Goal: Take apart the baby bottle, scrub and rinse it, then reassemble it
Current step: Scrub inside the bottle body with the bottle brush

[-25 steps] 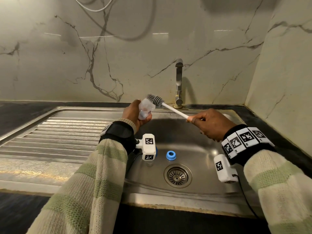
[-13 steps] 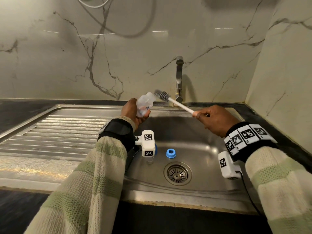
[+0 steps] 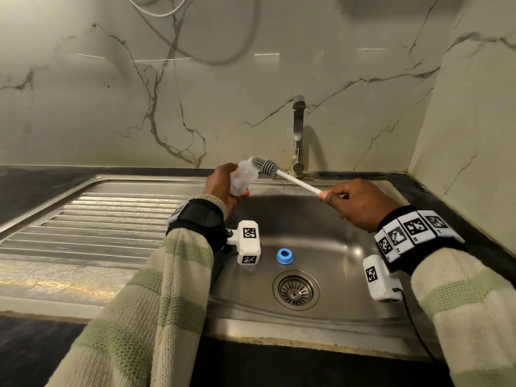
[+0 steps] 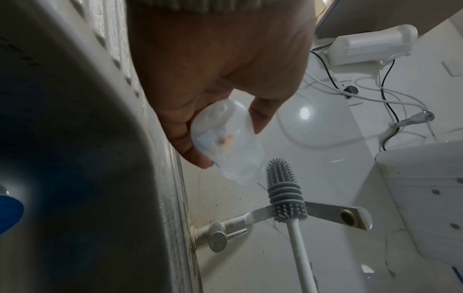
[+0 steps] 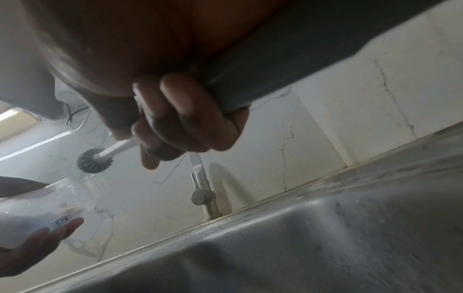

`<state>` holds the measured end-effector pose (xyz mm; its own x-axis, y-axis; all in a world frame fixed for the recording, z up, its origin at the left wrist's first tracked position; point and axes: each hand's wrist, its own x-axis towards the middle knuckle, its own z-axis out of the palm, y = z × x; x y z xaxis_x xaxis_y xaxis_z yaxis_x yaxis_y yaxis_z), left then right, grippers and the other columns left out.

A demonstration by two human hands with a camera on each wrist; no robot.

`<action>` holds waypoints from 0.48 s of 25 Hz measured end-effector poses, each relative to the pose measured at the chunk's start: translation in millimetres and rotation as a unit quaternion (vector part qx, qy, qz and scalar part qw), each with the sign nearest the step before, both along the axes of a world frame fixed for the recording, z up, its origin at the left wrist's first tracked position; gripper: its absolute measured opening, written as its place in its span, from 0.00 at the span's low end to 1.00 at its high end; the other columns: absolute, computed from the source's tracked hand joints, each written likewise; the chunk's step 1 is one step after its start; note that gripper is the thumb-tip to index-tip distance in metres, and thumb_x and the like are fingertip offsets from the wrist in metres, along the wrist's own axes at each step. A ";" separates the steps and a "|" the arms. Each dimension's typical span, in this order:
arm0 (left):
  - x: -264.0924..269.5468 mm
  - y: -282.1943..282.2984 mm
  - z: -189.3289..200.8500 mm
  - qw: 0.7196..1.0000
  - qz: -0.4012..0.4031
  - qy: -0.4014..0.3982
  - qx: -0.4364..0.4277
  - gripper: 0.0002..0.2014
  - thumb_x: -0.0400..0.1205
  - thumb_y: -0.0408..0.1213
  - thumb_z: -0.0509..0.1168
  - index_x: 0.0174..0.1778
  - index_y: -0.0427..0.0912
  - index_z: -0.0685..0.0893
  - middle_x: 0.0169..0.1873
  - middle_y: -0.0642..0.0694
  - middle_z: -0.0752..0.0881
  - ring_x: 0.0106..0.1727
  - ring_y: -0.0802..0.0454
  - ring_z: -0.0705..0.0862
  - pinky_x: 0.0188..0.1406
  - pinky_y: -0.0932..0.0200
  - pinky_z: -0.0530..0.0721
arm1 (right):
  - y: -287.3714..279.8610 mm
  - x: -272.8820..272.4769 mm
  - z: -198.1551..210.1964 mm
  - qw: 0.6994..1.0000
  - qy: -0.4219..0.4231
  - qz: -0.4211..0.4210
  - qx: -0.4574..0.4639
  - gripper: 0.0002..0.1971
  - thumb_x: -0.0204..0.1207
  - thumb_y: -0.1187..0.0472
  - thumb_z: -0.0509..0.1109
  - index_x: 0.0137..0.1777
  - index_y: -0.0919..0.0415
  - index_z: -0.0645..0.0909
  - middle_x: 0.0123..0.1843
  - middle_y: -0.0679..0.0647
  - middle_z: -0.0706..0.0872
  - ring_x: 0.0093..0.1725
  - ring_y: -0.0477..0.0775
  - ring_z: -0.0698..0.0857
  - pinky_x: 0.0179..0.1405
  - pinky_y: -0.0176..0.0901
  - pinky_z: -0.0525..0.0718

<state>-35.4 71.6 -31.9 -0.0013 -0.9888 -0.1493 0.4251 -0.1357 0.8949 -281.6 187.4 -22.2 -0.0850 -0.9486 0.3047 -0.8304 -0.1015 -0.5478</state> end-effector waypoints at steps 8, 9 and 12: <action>-4.9 5.9 3.2 0.996 -0.086 0.023 -0.021 0.12 0.89 0.43 0.56 0.57 0.38 0.79 0.54 0.34 0.84 0.46 0.41 0.85 0.52 0.49 0.86 | 2.6 9.6 2.0 0.997 -0.054 0.051 0.028 0.13 0.82 0.46 0.66 0.54 0.50 0.89 0.24 0.48 0.78 0.14 0.39 0.72 0.13 0.28 0.68; -4.5 5.7 4.2 0.996 -0.081 0.032 -0.022 0.13 0.89 0.43 0.54 0.55 0.38 0.79 0.54 0.33 0.84 0.45 0.42 0.84 0.51 0.50 0.86 | 2.4 11.0 2.8 0.997 -0.042 0.055 0.020 0.13 0.82 0.46 0.66 0.54 0.50 0.89 0.24 0.46 0.79 0.16 0.39 0.74 0.16 0.29 0.69; -2.3 2.5 5.3 0.995 -0.069 0.070 -0.020 0.15 0.89 0.43 0.55 0.61 0.36 0.78 0.55 0.33 0.84 0.45 0.41 0.85 0.46 0.49 0.88 | 2.4 11.5 4.6 0.998 -0.044 0.052 -0.001 0.14 0.82 0.47 0.65 0.53 0.53 0.89 0.25 0.46 0.79 0.18 0.39 0.75 0.18 0.28 0.70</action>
<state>-37.7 74.1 -26.6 -0.1556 -0.9829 -0.0987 0.5266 -0.1671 0.8336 -270.1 189.8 -17.5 -0.0137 -0.9533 0.3017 -0.7638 -0.1847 -0.6185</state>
